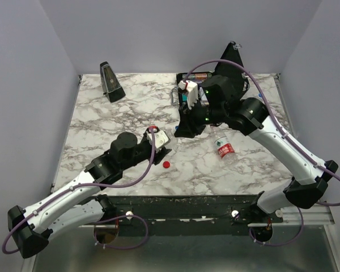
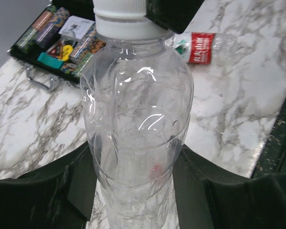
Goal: Screw on the bottle caps
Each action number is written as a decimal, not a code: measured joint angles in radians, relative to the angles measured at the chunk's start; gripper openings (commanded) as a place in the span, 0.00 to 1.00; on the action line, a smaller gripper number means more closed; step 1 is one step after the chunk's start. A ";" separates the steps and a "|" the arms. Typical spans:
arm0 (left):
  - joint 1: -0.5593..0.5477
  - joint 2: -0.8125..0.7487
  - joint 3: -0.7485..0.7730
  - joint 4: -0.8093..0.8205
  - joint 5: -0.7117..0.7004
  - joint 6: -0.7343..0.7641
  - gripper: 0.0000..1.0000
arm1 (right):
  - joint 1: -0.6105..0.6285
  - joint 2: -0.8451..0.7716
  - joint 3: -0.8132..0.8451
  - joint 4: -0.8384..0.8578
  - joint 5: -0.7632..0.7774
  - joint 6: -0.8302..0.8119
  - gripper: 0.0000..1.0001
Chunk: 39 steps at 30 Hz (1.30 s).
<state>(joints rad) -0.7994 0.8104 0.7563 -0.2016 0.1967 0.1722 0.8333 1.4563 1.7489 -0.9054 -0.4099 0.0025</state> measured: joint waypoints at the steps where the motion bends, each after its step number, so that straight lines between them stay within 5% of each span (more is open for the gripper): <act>1: -0.025 0.000 -0.019 0.023 -0.058 0.002 0.01 | 0.002 0.007 0.000 -0.004 0.027 0.062 0.08; 7: -0.200 0.026 -0.123 0.178 -0.467 0.083 0.00 | 0.003 0.000 -0.086 0.022 0.148 0.419 0.08; 12: -0.274 0.069 -0.143 0.265 -0.661 0.141 0.00 | 0.003 -0.028 -0.126 0.060 0.167 0.495 0.30; 17: -0.227 0.026 -0.144 0.281 -0.611 0.050 0.00 | 0.004 -0.058 -0.127 0.126 0.125 0.363 0.61; 23: -0.120 -0.076 -0.213 0.300 -0.446 -0.108 0.00 | 0.005 -0.155 -0.139 0.201 0.129 0.223 0.72; 31: -0.103 -0.097 -0.279 0.355 -0.280 -0.223 0.00 | 0.005 -0.156 -0.148 0.302 0.111 0.204 0.73; 39: -0.103 -0.061 -0.279 0.425 -0.204 -0.243 0.01 | 0.010 -0.031 -0.066 0.225 0.101 0.206 0.67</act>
<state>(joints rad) -0.9024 0.7498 0.4774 0.2237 -0.0074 -0.0708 0.8436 1.4258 1.6833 -0.6807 -0.3084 0.2089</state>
